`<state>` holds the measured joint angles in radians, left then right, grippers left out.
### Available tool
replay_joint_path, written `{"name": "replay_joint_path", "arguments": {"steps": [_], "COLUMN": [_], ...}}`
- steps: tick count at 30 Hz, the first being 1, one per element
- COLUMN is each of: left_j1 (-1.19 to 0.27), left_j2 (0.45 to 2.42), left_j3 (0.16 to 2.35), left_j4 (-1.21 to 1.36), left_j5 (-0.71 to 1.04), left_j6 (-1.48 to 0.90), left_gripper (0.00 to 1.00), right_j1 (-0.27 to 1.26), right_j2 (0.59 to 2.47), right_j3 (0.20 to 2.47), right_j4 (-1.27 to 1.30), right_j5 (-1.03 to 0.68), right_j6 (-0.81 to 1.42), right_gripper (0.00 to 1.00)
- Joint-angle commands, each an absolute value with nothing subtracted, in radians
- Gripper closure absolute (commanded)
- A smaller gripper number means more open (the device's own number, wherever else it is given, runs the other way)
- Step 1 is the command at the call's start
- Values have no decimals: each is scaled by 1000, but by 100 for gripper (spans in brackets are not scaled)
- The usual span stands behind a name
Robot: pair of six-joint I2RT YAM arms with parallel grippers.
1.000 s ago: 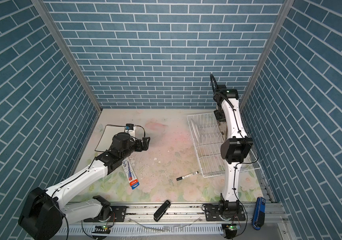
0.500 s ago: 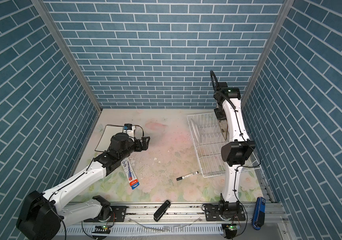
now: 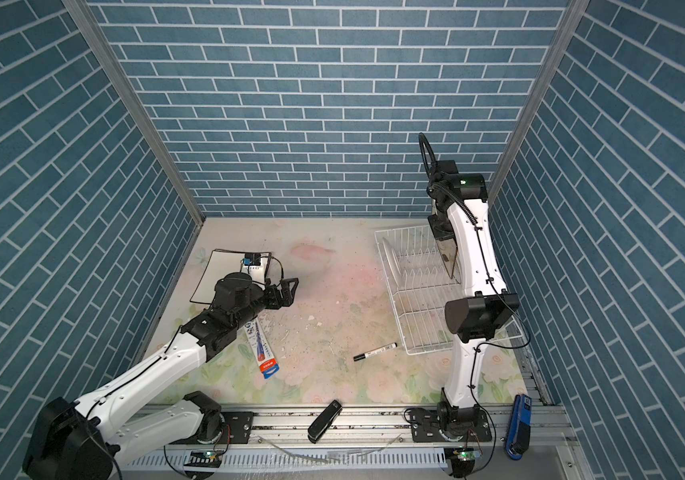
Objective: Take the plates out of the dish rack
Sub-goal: 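Lift the floral plate up out of the rack with the right gripper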
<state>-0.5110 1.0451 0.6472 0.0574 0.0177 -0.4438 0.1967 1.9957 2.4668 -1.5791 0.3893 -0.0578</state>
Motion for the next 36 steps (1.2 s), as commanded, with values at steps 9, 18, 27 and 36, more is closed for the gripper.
{"name": "replay_joint_path", "arguments": {"steps": [9,18,27,36], "left_j1": [-533,-541,-542,-543], "left_j2": [981,898,876,867], "left_j3": [639,617,614,636], "left_j4": [-9,-44,-54,-74], "left_j5": [60,49,51,56], "left_j6": [-469,-494,-509,-500], "left_gripper": [1,1,1,1], "right_j1": [248,316,375,381], "right_j2": [1791,1671,1560,1458], "right_j3": [2418,2343,2299,2139], "right_j4": [-1531,-1472,-1429,-1280], "right_j5": [380,306,208,-10], "right_j6": [43,75,98,148], "right_gripper": [100,100,100,100]}}
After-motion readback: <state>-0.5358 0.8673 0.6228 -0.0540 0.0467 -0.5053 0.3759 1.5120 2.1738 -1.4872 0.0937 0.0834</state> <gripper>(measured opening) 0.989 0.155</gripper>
